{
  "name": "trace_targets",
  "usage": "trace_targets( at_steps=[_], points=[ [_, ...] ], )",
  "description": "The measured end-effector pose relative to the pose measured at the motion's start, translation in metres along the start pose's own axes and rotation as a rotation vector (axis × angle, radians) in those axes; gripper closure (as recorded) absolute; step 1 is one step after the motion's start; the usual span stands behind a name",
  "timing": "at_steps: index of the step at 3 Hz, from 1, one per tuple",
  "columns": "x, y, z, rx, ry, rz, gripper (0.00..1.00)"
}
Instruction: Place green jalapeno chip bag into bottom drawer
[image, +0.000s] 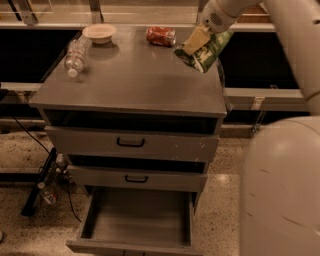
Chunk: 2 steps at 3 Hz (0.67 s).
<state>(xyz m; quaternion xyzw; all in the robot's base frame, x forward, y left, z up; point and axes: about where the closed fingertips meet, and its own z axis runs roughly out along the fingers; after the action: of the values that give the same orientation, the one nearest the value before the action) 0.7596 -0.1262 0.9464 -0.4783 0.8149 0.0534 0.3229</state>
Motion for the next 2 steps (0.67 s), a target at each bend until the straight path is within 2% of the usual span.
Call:
trace_targets(
  at_steps=[1, 2],
  points=[
    [0.000, -0.004, -0.073, 0.163, -0.069, 0.047, 1.00],
    [-0.018, 0.008, -0.110, 0.237, -0.123, 0.022, 1.00]
  ],
)
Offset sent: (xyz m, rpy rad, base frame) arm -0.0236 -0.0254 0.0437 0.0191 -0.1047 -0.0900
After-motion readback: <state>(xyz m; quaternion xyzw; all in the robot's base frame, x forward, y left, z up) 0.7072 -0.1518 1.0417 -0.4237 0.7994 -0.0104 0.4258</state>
